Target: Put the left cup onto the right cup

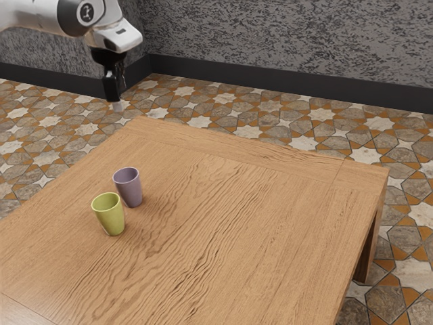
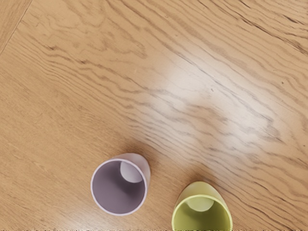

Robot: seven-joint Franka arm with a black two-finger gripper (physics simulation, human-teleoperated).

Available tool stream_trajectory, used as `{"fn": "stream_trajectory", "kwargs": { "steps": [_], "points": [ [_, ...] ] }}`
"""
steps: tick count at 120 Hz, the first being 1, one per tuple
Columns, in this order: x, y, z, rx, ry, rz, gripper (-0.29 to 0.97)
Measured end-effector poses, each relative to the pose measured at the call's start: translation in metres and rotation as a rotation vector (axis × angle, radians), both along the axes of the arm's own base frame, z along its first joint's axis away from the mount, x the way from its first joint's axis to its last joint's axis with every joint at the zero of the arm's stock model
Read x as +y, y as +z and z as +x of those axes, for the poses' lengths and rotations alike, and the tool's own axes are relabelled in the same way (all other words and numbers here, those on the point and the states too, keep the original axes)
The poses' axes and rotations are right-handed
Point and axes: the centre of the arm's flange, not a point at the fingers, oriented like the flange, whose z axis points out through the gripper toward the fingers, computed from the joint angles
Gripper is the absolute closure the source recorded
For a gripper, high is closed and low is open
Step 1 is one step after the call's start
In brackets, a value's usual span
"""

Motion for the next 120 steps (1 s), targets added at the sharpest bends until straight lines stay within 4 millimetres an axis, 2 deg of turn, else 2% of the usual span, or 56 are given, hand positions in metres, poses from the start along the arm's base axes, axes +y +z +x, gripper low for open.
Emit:
{"fn": "stream_trajectory", "kwargs": {
  "steps": [17,25,47,120],
  "points": [
    [0.003,0.001,-0.003,0.006,0.024,-0.002,0.0],
    [0.006,-0.005,-0.002,0.011,0.035,-0.004,0.0],
    [0.024,-0.038,0.008,0.02,0.06,-0.004,0.0],
    [0.077,-0.111,0.022,0.038,0.077,-0.007,0.0]
  ]
}}
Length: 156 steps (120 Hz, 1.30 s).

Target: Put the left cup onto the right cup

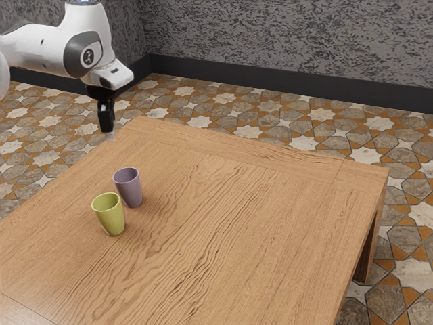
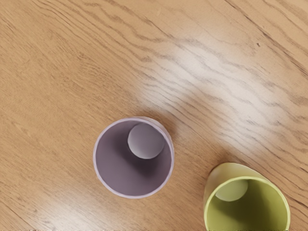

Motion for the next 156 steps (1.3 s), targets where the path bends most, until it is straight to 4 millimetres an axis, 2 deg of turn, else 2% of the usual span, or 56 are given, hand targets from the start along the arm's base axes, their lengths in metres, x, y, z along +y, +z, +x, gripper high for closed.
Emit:
{"fn": "stream_trajectory", "kwargs": {
  "steps": [27,90,156],
  "points": [
    [0.01,-0.021,0.007,-0.008,-0.018,-0.003,0.0],
    [0.035,-0.084,0.025,0.025,-0.051,-0.029,0.0],
    [0.051,-0.123,0.04,0.044,-0.109,-0.038,0.0]
  ]
}}
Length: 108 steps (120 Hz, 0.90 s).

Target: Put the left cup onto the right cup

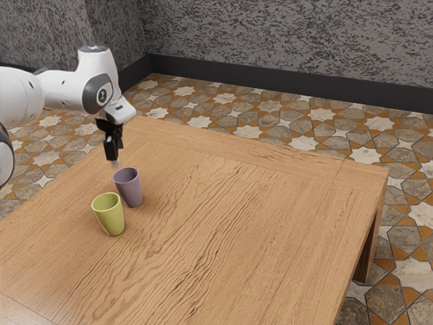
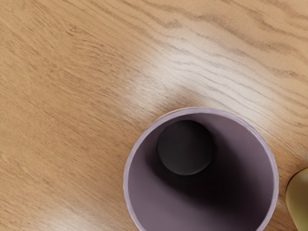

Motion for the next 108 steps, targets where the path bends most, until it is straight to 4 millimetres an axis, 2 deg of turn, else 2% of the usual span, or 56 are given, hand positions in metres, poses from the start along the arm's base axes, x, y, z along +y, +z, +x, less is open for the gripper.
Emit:
{"fn": "stream_trajectory", "kwargs": {
  "steps": [65,89,108],
  "points": [
    [0.004,-0.032,0.01,0.015,-0.048,0.002,0.02],
    [0.004,-0.042,0.012,0.021,-0.059,0.001,0.14],
    [0.004,-0.045,0.013,0.019,-0.067,0.003,0.33]
  ]
}}
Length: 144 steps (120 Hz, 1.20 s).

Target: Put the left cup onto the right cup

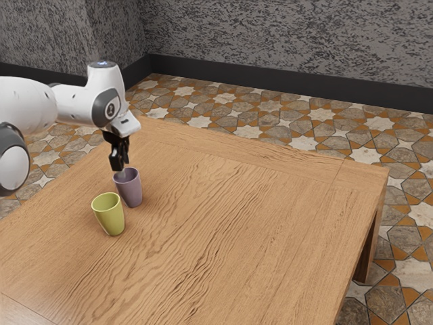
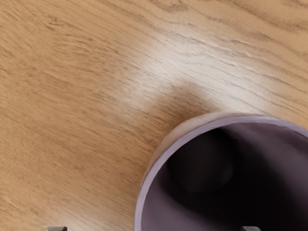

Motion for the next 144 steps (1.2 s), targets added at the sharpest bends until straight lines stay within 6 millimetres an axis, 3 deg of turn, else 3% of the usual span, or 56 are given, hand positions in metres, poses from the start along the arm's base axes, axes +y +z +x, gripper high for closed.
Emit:
{"fn": "stream_trajectory", "kwargs": {
  "steps": [16,61,144],
  "points": [
    [0.0,-0.003,0.001,-0.001,-0.005,0.0,0.47],
    [-0.005,-0.006,0.004,-0.017,-0.009,-0.013,0.72],
    [-0.009,0.004,0.003,-0.042,0.005,-0.028,0.79]
  ]
}}
